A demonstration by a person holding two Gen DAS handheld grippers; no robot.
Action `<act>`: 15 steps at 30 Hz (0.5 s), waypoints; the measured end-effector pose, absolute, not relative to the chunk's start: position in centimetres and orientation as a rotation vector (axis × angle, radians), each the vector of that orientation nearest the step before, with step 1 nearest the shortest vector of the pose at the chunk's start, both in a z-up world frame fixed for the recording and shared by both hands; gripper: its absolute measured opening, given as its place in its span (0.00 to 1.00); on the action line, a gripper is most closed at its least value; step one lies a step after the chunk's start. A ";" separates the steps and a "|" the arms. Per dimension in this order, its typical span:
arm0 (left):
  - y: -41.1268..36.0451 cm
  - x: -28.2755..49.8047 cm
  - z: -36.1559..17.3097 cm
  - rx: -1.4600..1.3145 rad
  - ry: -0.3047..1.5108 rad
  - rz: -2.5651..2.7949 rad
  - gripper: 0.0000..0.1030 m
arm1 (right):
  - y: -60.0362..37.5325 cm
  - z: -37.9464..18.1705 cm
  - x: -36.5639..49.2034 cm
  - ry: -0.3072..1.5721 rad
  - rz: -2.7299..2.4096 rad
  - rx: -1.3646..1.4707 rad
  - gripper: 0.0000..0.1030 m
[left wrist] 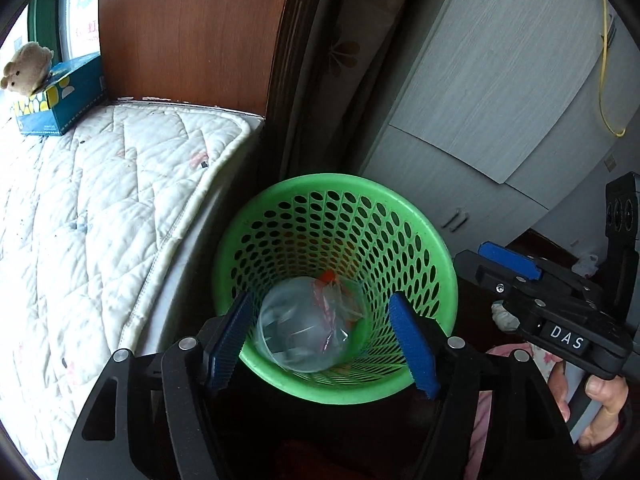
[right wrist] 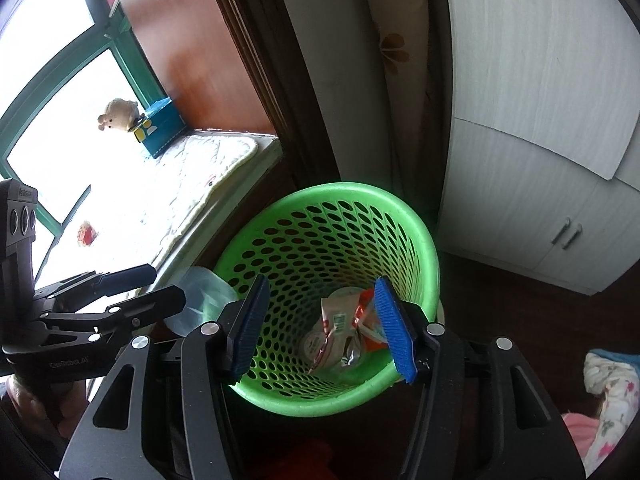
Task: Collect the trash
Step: 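Carry the clear cup and orange peel to the green basket and release both, then move both grippers back over the mattress toward the crumpled tissue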
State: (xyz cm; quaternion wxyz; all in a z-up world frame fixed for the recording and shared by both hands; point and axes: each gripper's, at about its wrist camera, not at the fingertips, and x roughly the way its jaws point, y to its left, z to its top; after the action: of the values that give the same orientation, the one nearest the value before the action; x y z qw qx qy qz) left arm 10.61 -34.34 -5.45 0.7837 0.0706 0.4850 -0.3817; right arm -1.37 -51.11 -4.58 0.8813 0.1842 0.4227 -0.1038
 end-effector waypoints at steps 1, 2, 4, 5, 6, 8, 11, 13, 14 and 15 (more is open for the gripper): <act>-34.2 10.6 -5.4 0.152 1.045 -0.824 0.66 | -51.1 -4.6 -1.4 0.881 -0.215 0.385 0.54; -34.0 10.6 -5.4 0.153 1.043 -0.820 0.66 | -51.1 -4.6 -1.4 0.881 -0.214 0.384 0.54; -33.5 10.7 -5.3 0.147 1.040 -0.813 0.66 | -50.9 -4.5 -1.4 0.880 -0.210 0.379 0.54; -33.2 10.8 -5.2 0.145 1.038 -0.807 0.66 | -50.8 -4.4 -1.3 0.881 -0.206 0.378 0.54; -32.7 10.9 -5.0 0.144 1.034 -0.797 0.66 | -50.6 -4.4 -1.3 0.881 -0.202 0.376 0.54; -31.6 11.2 -4.6 0.135 1.026 -0.777 0.66 | -50.2 -4.2 -1.2 0.879 -0.193 0.367 0.56; -29.5 12.0 -4.0 0.108 1.024 -0.732 0.66 | -49.1 -4.0 -0.8 0.876 -0.172 0.350 0.61; -28.1 12.7 -3.5 0.100 1.014 -0.699 0.66 | -48.4 -4.0 -0.4 0.877 -0.153 0.341 0.61; -27.3 13.0 -3.2 0.096 1.008 -0.680 0.66 | -48.0 -3.9 -0.2 0.878 -0.143 0.337 0.61; -26.5 13.4 -3.0 0.092 1.005 -0.662 0.66 | -47.6 -3.9 0.0 0.879 -0.133 0.333 0.62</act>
State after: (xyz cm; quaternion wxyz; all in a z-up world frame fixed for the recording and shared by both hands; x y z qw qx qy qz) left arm 13.36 -26.46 -2.95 0.8235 0.0433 0.4725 -0.3111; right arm 0.01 -47.55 -3.88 0.8895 0.1603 0.4230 -0.0641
